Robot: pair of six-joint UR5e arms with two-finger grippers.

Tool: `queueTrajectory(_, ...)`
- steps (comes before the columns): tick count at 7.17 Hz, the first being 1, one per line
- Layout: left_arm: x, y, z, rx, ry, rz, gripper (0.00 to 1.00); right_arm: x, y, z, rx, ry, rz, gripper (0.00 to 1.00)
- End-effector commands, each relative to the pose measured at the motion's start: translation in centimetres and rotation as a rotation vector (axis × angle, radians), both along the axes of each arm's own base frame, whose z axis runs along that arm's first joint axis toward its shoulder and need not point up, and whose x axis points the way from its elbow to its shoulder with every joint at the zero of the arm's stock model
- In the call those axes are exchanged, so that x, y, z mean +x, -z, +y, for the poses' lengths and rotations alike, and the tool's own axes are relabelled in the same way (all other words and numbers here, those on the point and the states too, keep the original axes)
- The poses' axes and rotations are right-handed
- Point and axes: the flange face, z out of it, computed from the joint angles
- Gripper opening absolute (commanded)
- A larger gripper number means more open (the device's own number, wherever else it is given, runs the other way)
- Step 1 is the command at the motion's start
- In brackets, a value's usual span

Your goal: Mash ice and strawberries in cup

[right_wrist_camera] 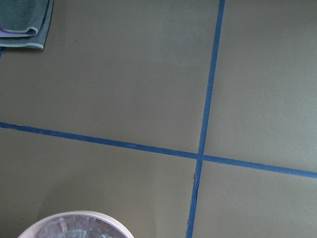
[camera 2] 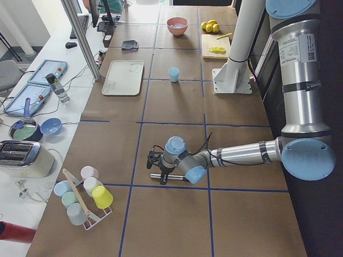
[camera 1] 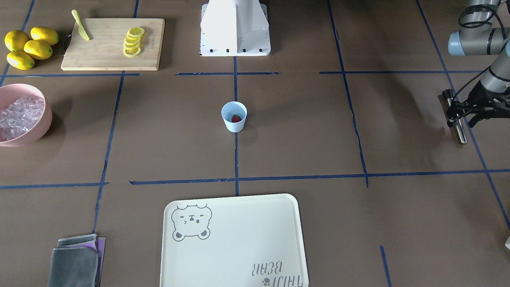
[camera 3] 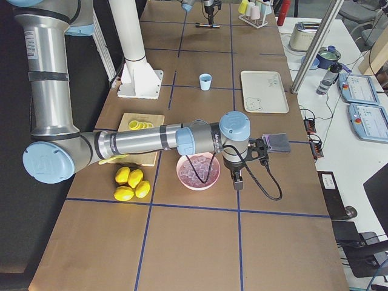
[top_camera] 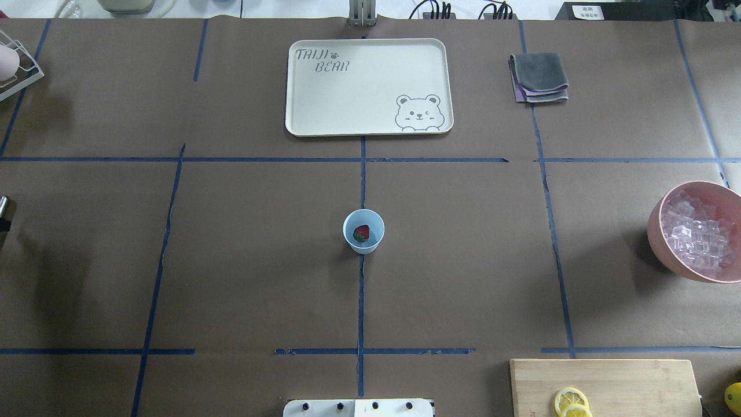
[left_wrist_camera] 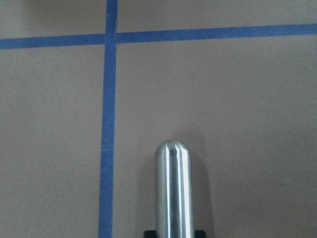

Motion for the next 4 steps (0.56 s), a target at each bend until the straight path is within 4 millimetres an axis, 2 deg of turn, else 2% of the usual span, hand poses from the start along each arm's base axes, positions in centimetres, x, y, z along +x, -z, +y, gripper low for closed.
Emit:
queueTrajectory(1, -0.1, 1.5, -0.3, 0.016, -0.003, 0.020, 1.00, 0.0, -0.1, 0.0, -0.001, 0.001, 0.000, 0.99)
queueTrajectory(2, 0.2, 2.7, -0.3, 0.004, -0.047, 0.081, 1.00, 0.1, 0.3, -0.3, 0.007, -0.002, 0.012, 0.99)
queueTrajectory(4, -2.7, 3.8, -0.3, -0.043, -0.063, 0.167, 1.00, 0.1, 0.3, -0.4, 0.008, -0.003, 0.017, 0.99)
